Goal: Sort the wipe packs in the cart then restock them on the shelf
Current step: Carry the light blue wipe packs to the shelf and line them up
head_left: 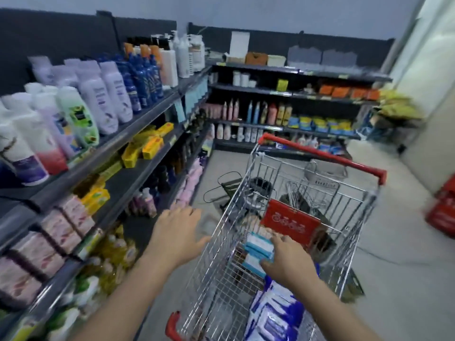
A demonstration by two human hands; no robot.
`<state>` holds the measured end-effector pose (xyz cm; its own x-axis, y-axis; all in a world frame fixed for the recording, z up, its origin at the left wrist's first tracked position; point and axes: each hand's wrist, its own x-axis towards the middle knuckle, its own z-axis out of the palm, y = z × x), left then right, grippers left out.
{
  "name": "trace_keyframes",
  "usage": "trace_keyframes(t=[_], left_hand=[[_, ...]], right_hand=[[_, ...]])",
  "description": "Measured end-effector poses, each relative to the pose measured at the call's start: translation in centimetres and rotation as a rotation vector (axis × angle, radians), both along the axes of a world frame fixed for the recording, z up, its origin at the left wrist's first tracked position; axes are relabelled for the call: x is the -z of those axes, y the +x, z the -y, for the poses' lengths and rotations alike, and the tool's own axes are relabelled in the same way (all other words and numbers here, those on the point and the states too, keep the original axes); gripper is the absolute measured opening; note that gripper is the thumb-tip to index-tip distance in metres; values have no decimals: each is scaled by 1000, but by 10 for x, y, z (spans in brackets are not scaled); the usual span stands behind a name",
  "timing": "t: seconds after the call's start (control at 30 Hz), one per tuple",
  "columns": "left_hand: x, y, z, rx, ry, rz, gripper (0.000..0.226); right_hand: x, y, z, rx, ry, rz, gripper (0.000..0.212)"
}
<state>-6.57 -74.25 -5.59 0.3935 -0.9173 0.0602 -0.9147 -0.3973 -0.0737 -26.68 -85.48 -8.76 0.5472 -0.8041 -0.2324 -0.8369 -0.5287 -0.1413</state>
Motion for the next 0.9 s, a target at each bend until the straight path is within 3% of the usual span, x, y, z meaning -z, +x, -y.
trace_keyframes(t=[0.33,0.6,0.9], left_hand=[[137,5,161,210,115,-177,50],[283,38,294,371,230,-211,40],[433,4,386,486,412,-169,42]], right_hand=[[131,-7,112,212,229,-55,63],[284,45,198,394,400,-84,43],[404,57,229,387,327,-101,47]])
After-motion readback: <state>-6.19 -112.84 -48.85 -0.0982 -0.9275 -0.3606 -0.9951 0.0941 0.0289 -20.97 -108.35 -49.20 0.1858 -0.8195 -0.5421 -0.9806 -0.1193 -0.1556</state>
